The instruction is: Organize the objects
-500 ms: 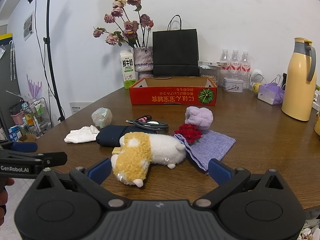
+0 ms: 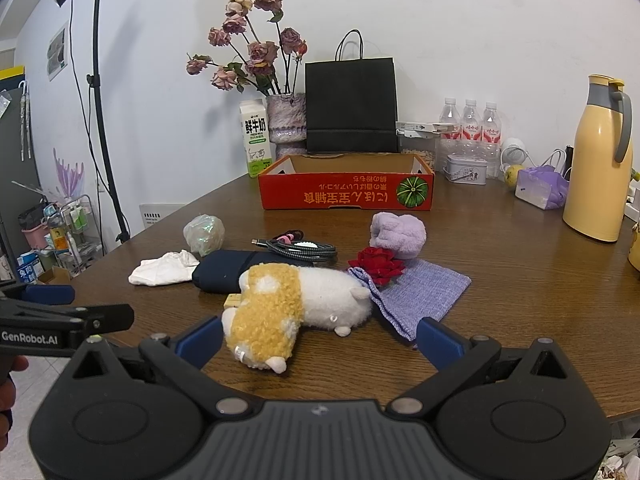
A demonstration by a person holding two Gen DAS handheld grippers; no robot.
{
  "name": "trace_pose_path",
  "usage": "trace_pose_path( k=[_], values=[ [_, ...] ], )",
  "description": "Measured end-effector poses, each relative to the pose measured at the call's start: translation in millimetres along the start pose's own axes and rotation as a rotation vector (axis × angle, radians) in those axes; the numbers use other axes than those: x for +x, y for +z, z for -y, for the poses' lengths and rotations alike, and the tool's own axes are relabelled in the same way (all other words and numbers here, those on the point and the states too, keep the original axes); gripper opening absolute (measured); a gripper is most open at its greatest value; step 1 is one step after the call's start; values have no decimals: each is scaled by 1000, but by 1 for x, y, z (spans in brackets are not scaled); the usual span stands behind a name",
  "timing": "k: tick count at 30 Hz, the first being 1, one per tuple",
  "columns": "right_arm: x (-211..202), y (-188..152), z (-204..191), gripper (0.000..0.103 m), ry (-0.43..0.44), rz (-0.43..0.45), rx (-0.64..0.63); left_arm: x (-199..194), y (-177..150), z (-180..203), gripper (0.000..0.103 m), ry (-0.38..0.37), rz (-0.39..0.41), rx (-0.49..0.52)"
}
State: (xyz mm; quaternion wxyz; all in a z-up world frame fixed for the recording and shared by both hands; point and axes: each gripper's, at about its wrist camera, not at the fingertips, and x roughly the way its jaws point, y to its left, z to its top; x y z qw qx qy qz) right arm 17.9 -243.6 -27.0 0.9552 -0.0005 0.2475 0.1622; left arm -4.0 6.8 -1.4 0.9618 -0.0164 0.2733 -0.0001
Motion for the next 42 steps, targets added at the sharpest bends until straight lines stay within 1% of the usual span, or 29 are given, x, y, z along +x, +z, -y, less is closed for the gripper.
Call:
trace_pose_path(
  k=[42],
  values=[
    [0,0,1,103,-1,-1,-1,0,-1,-2,103,-2,1,-1]
  ],
)
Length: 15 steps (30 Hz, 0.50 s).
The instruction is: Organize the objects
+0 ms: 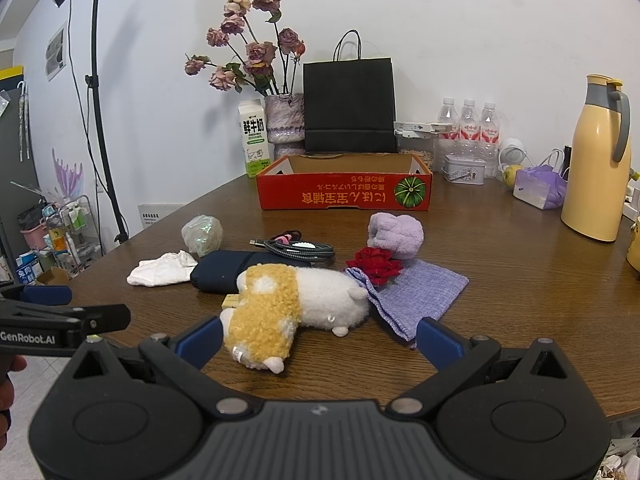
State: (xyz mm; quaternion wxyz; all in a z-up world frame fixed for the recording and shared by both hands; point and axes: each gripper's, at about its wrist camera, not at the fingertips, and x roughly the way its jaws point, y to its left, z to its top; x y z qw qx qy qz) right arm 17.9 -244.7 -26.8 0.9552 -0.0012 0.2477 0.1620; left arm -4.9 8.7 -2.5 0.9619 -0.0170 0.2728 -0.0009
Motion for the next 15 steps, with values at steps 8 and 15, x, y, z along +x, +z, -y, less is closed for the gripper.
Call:
trace_pose_path(
  k=[8,15],
  values=[
    [-1,-1,-1,103,0,-1,0,0,0,0,103,0,0,0],
    [-1,-1,-2,103,0,-2,0,1,-4,-5,103,-3,-6,-3]
  ],
)
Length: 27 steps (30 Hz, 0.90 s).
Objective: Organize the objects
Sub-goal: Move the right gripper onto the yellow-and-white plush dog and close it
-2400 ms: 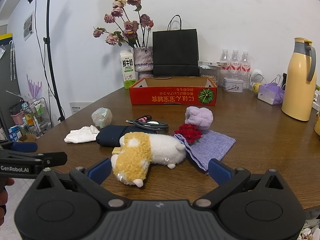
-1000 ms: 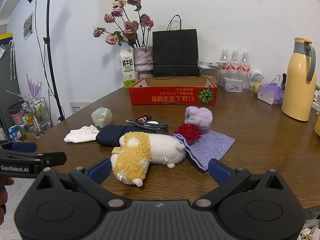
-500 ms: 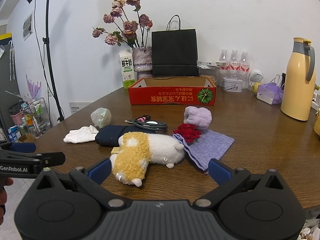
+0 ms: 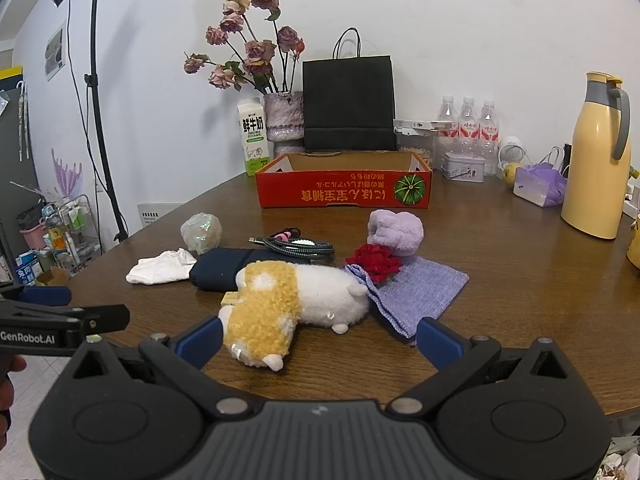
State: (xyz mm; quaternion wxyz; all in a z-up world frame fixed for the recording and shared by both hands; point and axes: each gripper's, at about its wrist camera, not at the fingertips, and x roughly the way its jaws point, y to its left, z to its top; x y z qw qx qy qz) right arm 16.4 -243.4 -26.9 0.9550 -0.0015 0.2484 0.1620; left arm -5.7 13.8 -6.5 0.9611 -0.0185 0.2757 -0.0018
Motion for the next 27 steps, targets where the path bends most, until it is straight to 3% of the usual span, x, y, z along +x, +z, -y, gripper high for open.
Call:
trace_pose_path(
  k=[8,27],
  values=[
    [11,-5,3,103,14,-13,-8,5,-2,-1,103,-11,-8,2],
    [66,-9,-33,103,63,-45,-84,21,-6,-32,103,66,-14,-55]
  ],
)
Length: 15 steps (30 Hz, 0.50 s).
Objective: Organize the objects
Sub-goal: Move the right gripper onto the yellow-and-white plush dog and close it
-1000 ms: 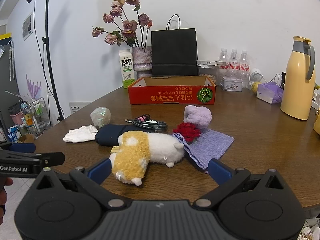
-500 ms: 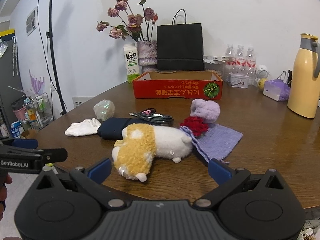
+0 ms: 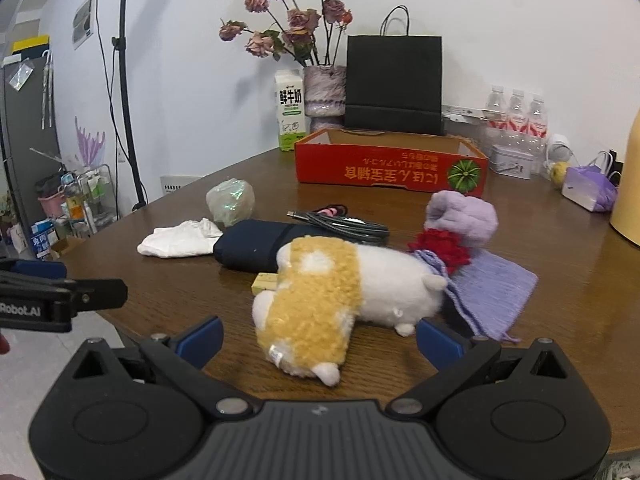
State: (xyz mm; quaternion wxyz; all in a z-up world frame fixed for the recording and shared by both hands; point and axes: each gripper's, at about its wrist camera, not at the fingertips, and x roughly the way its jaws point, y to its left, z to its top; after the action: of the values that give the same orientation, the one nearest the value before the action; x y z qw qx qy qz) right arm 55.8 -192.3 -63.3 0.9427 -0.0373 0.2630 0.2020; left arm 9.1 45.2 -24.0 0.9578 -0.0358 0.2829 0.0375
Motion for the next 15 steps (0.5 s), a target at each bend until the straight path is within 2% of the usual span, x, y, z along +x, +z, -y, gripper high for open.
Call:
trace_pose_path(
  k=[8,15],
  values=[
    [28,3,-9,101,2,-9,11,8,-2,-12,103,24,-18,-23],
    [44,2,-14,93,-27,15,34,10,-3,-18,103,31,-19,-32]
  ],
)
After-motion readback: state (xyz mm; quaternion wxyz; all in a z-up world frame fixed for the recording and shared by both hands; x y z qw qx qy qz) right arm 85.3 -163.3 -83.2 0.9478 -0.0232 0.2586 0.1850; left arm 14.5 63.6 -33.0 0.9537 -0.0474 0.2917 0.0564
